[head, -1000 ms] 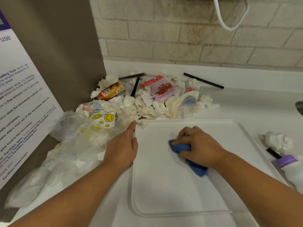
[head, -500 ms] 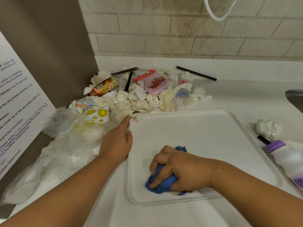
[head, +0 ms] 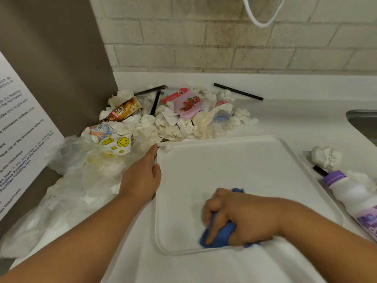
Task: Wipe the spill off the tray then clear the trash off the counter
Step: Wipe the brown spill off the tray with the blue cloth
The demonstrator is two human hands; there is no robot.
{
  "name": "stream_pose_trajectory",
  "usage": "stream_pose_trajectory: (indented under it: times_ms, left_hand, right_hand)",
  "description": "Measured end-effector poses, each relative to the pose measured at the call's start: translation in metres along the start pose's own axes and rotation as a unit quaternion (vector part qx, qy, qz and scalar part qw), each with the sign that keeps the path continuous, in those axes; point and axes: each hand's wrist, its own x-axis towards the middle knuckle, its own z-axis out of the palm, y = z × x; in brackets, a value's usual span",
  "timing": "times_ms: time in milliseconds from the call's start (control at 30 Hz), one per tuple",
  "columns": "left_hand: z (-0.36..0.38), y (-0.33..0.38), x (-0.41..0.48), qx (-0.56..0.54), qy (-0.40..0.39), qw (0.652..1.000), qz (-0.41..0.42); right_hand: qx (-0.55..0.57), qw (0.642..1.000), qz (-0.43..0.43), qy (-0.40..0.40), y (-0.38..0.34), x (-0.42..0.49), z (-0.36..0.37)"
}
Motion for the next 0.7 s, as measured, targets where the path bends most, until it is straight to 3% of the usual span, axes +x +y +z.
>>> stream_pose_trajectory:
  times_ms: [133, 300, 400, 533, 633, 700]
  left_hand:
    - [0.001, 0.001, -0.001, -0.005, 0.000, 1.000, -0.002]
    - [0.000, 0.000, -0.001, -0.005, -0.007, 1.000, 0.000]
    - [0.000, 0.001, -0.001, -0.007, -0.012, 1.000, 0.004]
    - [-0.001, 0.001, -0.001, -0.008, -0.014, 1.000, 0.002]
    - [-0.001, 0.003, -0.001, 0.003, -0.009, 1.000, 0.000]
    - [0.000, 0.004, -0.001, 0.005, -0.005, 1.000, -0.002]
  right_hand:
    - [0.103, 0.990, 0.096, -0.025, 0.009, -0.026, -0.014]
    - [0.009, 0.998, 0.004, 0.058, -0.015, 0.001, 0.010]
    - [0.024, 0.996, 0.020, 0.080, -0.001, -0.007, 0.014]
    - [0.029, 0.973, 0.125, 0.194, 0.052, -0.044, 0.005]
    - [0.023, 0.918, 0.224, 0.325, 0.080, -0.064, 0.000]
    - [-0.057, 0.889, 0.218, 0.399, 0.079, -0.056, 0.008]
